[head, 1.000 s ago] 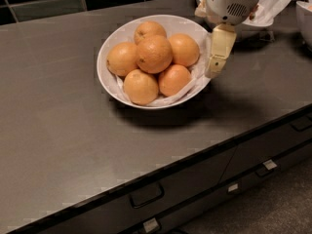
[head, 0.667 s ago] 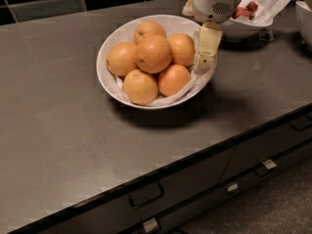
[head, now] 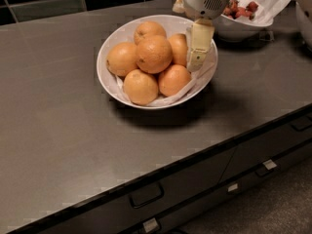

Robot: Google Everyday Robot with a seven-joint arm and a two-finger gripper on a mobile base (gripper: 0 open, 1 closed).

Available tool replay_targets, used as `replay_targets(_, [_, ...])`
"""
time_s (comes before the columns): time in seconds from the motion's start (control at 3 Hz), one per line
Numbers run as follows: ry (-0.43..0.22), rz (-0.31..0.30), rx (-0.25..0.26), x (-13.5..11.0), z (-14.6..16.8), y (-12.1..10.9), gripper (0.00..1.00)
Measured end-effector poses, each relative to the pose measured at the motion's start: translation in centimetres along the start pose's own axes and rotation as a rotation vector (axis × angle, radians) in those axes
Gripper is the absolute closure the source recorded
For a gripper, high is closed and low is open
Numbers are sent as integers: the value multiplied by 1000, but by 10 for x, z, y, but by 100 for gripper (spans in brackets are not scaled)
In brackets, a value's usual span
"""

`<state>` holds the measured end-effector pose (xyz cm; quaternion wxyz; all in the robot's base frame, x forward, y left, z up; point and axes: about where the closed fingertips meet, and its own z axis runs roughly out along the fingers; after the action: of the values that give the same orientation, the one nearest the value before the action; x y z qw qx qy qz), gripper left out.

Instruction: Pick orange from white bowl

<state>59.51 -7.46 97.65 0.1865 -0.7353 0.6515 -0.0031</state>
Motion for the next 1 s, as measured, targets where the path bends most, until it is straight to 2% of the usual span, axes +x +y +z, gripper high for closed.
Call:
replay_targets(0.33, [-28, -82, -8, -30, -1, -6, 0])
replay_targets(1.0, [-70, -158, -47, -60, 15, -13, 2])
